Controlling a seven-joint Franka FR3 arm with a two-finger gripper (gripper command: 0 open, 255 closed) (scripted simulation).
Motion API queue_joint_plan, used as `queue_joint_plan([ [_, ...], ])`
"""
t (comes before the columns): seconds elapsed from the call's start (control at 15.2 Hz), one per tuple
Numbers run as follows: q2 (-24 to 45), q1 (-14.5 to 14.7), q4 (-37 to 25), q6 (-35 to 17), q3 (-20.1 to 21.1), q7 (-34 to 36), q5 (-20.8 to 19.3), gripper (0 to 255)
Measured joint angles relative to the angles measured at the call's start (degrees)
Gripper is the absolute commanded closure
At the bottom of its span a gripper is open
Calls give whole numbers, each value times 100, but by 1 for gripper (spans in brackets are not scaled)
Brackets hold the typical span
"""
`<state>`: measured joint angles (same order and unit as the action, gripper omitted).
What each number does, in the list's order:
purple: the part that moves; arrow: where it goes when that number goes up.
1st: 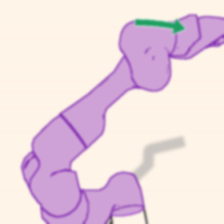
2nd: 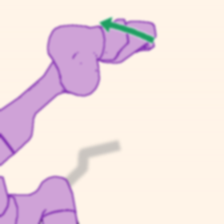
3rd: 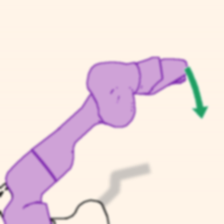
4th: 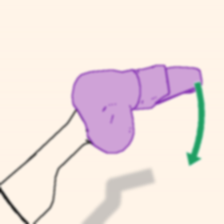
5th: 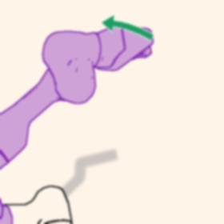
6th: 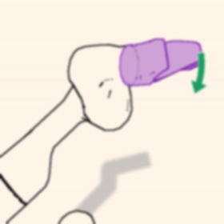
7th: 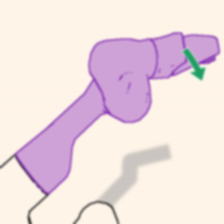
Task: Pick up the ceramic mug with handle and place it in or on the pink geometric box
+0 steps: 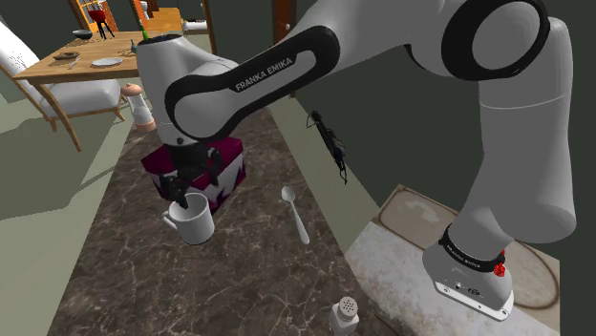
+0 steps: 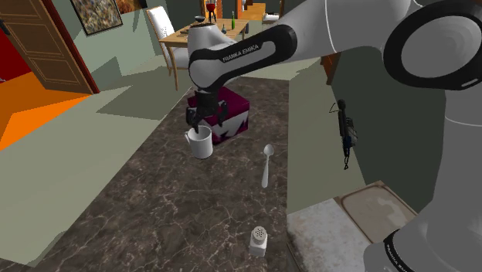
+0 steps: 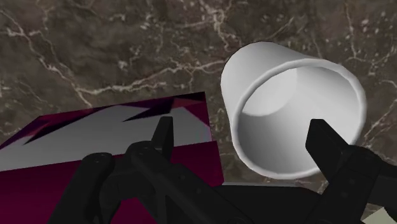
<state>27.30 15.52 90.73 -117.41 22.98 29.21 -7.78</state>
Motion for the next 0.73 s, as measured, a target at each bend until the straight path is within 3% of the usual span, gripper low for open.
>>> queue_joint_plan([
  [0.73,205,31,187,-355,-48,51,-83,0],
])
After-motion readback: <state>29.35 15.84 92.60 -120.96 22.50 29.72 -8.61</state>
